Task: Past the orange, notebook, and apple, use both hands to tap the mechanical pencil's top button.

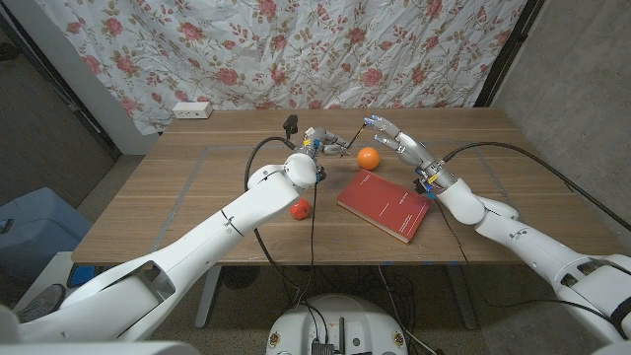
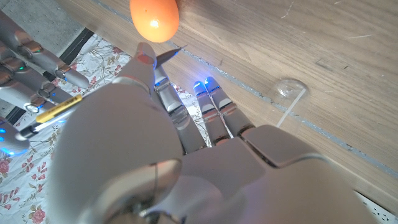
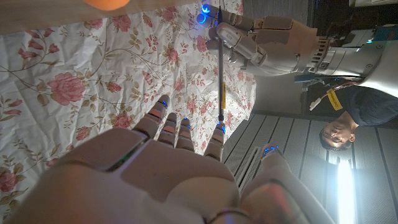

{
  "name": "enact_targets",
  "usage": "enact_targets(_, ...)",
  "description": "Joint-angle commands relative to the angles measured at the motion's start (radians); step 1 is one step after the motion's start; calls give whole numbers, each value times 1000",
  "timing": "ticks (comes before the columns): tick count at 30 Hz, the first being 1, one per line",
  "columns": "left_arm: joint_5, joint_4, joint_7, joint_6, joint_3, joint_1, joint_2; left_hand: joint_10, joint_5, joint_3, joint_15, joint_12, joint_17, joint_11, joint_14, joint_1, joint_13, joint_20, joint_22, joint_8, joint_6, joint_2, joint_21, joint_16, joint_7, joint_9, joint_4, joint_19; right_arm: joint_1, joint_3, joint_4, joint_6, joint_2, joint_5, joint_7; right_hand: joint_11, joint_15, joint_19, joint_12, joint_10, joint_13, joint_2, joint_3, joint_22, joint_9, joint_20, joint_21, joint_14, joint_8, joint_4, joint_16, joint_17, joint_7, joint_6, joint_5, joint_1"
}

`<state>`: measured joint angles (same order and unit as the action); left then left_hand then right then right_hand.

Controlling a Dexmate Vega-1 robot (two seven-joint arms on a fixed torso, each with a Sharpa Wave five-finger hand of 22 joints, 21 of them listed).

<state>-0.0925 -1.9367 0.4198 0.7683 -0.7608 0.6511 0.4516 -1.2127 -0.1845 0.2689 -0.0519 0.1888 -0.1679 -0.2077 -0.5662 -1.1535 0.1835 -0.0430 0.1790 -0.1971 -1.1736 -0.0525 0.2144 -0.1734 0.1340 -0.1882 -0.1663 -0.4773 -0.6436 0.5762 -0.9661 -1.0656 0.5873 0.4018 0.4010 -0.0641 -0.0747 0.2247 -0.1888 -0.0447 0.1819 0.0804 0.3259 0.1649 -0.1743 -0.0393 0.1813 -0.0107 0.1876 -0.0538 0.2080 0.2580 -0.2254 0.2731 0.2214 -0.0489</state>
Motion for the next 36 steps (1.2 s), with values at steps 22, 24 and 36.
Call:
enact_targets(22, -2, -16, 20, -9, 5, 20, -2, -27, -5, -3, -171, 4, -1, -17, -5, -3, 3, -85, 4, -7, -4, -13, 3, -5, -6, -2, 0, 4, -19, 5, -33, 29, 6, -11, -23, 3, 2, 3, -3, -1, 2, 11, 6, 2, -2, 6, 5, -6, 3, 8, 8, 3, 7, 15, 7, 9)
enact_targets(24, -2, -18, 20, -7, 4, 20, -1, -26, -5, -4, -171, 4, -1, -17, -6, -3, 3, -86, 4, -8, -4, -13, 3, -5, -5, -2, 0, 4, -21, 3, -35, 28, 6, -8, -20, 4, 2, 3, -3, -2, 2, 11, 6, 2, -2, 6, 5, -6, 3, 8, 8, 3, 7, 16, 7, 9)
enact_targets(36, -5, -33, 15, 10, 8, 24, 10, -27, -5, -5, -171, 4, -1, -18, -6, -3, 3, -85, 4, -7, -3, -12, 3, -5, -5, -2, 0, 4, -23, -15, -35, 20, 0, -13, -2, 7, 3, 7, -6, -10, 2, 10, 7, 2, -2, 6, 7, -2, 4, 7, 10, 3, 6, 20, 7, 9)
